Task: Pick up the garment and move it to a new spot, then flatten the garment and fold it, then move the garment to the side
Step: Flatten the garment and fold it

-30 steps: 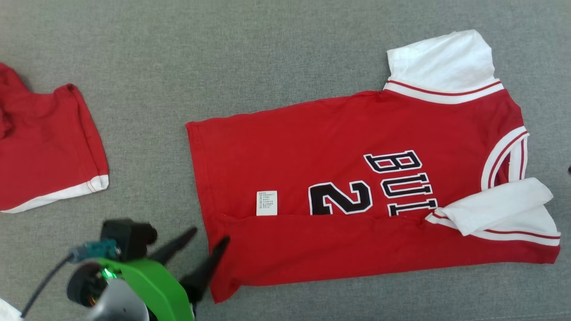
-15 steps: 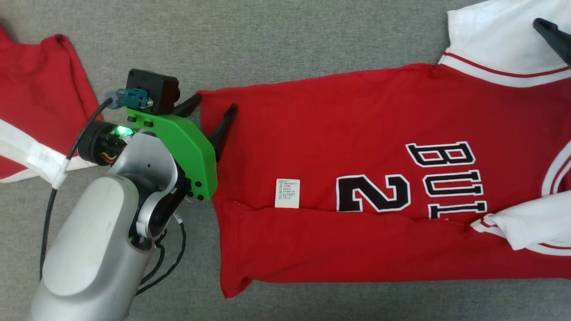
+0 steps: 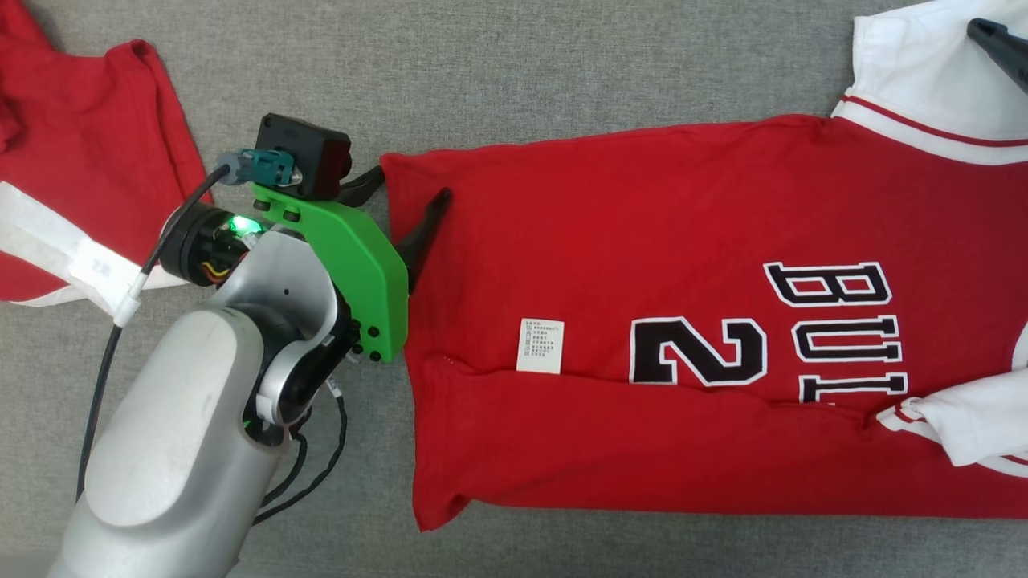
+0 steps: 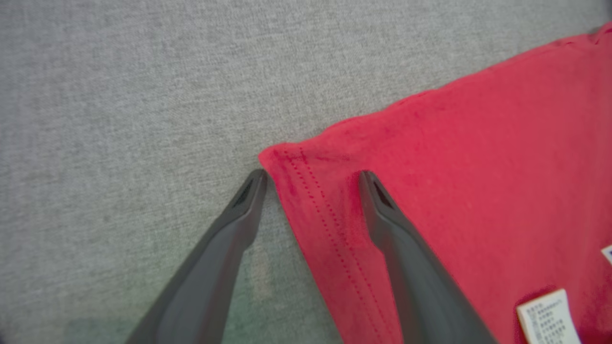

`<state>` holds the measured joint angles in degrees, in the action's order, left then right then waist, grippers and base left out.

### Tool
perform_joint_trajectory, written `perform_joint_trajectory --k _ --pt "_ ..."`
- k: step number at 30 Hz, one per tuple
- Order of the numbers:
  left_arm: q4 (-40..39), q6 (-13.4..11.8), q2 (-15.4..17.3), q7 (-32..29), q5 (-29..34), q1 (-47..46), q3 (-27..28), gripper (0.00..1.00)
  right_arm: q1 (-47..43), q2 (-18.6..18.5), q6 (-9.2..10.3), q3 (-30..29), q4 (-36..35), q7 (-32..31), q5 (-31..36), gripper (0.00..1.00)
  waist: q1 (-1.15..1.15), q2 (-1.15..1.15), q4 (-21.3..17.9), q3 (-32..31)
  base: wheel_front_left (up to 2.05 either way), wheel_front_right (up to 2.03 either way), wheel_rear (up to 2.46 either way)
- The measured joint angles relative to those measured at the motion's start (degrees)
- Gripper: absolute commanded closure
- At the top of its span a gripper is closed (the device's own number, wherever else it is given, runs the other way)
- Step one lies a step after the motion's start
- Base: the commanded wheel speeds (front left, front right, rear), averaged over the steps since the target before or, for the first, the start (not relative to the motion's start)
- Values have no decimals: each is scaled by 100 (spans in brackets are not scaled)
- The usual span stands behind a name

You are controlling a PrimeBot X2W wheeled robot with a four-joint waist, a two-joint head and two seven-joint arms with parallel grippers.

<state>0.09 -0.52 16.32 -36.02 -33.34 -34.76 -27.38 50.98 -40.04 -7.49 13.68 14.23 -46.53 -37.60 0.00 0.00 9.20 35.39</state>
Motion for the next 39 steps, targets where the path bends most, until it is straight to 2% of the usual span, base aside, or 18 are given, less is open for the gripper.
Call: perform_joint_trajectory --k 8,9,10,11,12,13,20,28,32,35,39 --pt "48 -7 -67 -8 -138 -34 3 0 211 135 0 140 376 189 221 0 0 0 17 -21 0 0 0" --pt "87 -1 -78 11 -140 -63 -4 15 223 165 0 131 423 291 252 0 0 0 19 -24 0 0 0" --pt "135 -9 -123 74 -142 -89 10 50 242 202 0 109 487 350 250 0 0 0 19 -16 0 0 0" --pt "185 -40 -176 108 -154 -113 32 70 253 232 0 121 525 401 252 0 0 0 20 -10 0 0 0" --pt "242 -51 -233 123 -185 -152 30 100 271 249 1 170 548 458 253 43 0 0 20 -8 0 0 0" --pt "292 -41 -247 123 -190 -190 20 100 286 260 0 201 556 542 234 100 0 0 18 -8 0 0 0" --pt "419 66 -332 343 -349 -269 132 100 508 263 0 140 606 1252 -38 100 0 0 -72 6 0 0 0" --pt "193 101 -282 743 -397 -241 347 100 297 -205 -1 187 -111 1875 -706 100 0 0 -262 -133 0 0 0" --pt "-144 71 -214 898 -499 -65 488 100 -185 -432 -1 96 -635 2314 -969 100 0 0 -384 -268 0 0 0" --pt "-424 69 -174 915 -623 290 508 100 -837 -544 -1 56 -1048 2586 -1185 100 0 0 -461 -441 0 0 0" --pt "-710 45 57 936 -708 1015 535 100 -1857 -605 0 -27 -1362 2917 -1273 100 0 0 -554 -759 0 0 0"
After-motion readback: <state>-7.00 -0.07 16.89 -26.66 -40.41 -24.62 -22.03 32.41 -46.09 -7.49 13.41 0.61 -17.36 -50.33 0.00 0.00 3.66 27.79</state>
